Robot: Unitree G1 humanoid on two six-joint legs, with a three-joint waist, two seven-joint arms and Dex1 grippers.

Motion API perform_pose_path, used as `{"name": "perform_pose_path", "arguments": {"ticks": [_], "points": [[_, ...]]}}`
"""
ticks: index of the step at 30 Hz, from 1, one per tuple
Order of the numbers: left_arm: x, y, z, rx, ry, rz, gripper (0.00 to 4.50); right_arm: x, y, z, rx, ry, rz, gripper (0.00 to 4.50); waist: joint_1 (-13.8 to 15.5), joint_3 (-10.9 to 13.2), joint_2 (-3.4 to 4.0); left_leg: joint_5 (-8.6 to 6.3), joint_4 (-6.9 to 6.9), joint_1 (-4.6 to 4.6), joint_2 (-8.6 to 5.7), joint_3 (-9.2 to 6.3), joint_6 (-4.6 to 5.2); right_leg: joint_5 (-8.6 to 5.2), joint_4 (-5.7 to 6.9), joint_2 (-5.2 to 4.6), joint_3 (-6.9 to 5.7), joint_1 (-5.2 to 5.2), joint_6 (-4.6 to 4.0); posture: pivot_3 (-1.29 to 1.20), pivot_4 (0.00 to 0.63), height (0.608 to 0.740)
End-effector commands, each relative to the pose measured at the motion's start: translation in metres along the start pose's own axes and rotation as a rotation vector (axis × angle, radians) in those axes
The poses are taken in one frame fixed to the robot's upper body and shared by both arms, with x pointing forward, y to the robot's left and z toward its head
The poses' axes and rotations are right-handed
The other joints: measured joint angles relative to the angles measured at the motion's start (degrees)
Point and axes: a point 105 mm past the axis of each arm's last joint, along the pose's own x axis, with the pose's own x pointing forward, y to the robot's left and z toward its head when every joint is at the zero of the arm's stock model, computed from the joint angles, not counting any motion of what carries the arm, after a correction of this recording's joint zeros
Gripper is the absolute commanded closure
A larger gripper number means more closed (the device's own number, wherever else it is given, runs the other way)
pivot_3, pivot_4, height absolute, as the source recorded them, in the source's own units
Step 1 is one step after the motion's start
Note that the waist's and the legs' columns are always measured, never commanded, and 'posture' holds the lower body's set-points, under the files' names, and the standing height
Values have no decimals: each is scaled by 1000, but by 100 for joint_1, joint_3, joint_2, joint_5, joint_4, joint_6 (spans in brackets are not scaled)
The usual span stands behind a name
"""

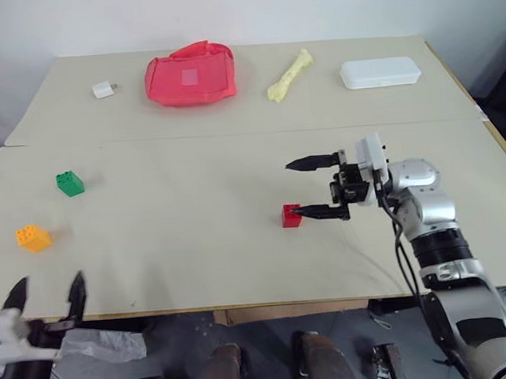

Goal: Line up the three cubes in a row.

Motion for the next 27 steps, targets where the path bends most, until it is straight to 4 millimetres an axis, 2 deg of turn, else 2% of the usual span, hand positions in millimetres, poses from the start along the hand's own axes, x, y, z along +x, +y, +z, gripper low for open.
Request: {"name": "perform_pose_path", "arguments": {"ticks": [1, 4, 6, 9, 12, 16, 22, 27], "points": [[-12, 19, -6, -1, 0, 110, 0, 6, 8, 1, -47, -36, -28, 40, 18, -1, -1, -1, 3, -1, -1, 0, 2, 0, 0, -1, 0, 0, 0, 0, 150, 740], [4, 10, -2, 2, -6, 92, 0, 4, 9, -3, -57, -36, -66, 40, 28, 0, -2, -4, 10, -4, -4, 0, 4, 0, 4, -2, 1, 0, 0, 0, 150, 740], [26, -5, 11, -30, -35, 62, 0, 1, 5, -1, -66, -41, -105, 40, 61, -1, -3, -3, 11, -2, -5, -1, 4, 0, 7, -3, 2, 0, 0, 0, 150, 740], [77, -23, 37, -68, -48, 87, 0, -4, 4, 0, -56, -25, -127, 40, 136, -1, -4, 0, 12, -1, -6, -7, -1, 0, 19, -2, -2, -3, 0, 0, 150, 740], [130, -51, 58, -33, -11, 72, 0, -5, 4, 2, -57, -14, -127, 40, 107, -10, -18, 6, 18, -3, -17, -24, -8, 1, 62, -1, -11, -8, -4, 0, 150, 740], [175, -59, 74, -10, 15, 157, 0, -4, 4, 3, -60, -1, -121, 40, 6, -10, -18, 6, 16, -4, -28, -19, -5, 1, 77, 3, -14, -19, -4, 0, 150, 740], [211, -59, 80, -11, 65, 258, 0, -4, 4, 4, -67, 8, -139, 40, -80, -9, -18, 5, 12, -6, -23, -15, -7, 0, 76, -2, -107, -26, -4, 0, 150, 740], [229, -58, 75, 13, 116, 264, 0, -7, 4, 3, -69, 23, -171, 40, -30, -9, -18, 6, 23, -7, -25, -16, -8, 0, 74, -10, -124, -19, -5, 0, 150, 740]]}}
